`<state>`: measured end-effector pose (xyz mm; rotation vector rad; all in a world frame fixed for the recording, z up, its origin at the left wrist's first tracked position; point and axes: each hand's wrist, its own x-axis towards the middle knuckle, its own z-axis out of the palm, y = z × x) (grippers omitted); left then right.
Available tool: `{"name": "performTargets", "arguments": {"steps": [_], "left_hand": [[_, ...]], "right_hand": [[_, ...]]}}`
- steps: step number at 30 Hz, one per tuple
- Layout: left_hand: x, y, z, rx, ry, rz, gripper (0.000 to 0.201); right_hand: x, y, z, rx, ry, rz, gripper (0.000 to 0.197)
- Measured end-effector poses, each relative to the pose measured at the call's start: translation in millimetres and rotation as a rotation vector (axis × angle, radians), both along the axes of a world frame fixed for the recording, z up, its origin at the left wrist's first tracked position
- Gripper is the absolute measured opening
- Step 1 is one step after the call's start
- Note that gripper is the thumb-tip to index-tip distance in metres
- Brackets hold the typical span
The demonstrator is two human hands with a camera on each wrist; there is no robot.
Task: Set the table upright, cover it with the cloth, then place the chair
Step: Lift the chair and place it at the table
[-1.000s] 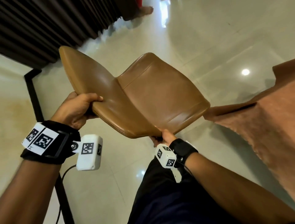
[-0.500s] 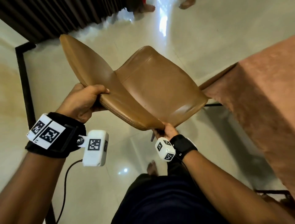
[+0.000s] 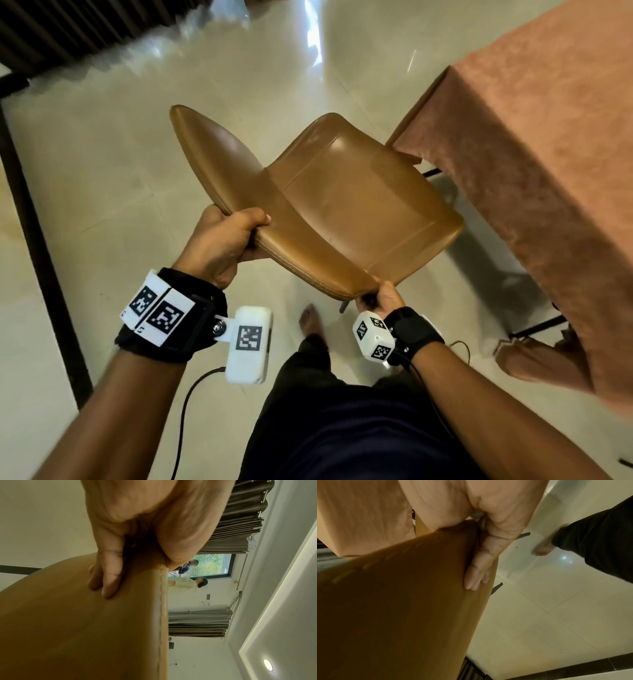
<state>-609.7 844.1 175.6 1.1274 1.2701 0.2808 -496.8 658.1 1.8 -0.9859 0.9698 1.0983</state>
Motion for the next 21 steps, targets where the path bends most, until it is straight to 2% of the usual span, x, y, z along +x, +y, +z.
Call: {"name": "performTargets", "arguments": {"steps": [8, 12, 17, 21], "left_hand": [[38.9, -138.4, -14.6, 0.001, 0.033, -0.076, 0.022], [60.1, -205.3, -26.2, -0.012, 0.065, -0.121, 0.019], [90.0, -256.6, -40.7, -0.011, 0.122, -0.194, 0.042], [109.8, -276.3, -51.8, -0.015, 0.156, -0.254, 0.045]], "right_hand": [[16.5, -151.7, -13.3, 0.009, 0.022, -0.088, 0.025], [26.6, -226.5, -21.4, 0.012, 0.024, -0.093, 0.025], [35.7, -281.0, -33.8, 0.042, -0.015, -0.135, 0.023], [39.0, -304.9, -50.9, 0.062, 0.031, -0.192, 0.013]]}}
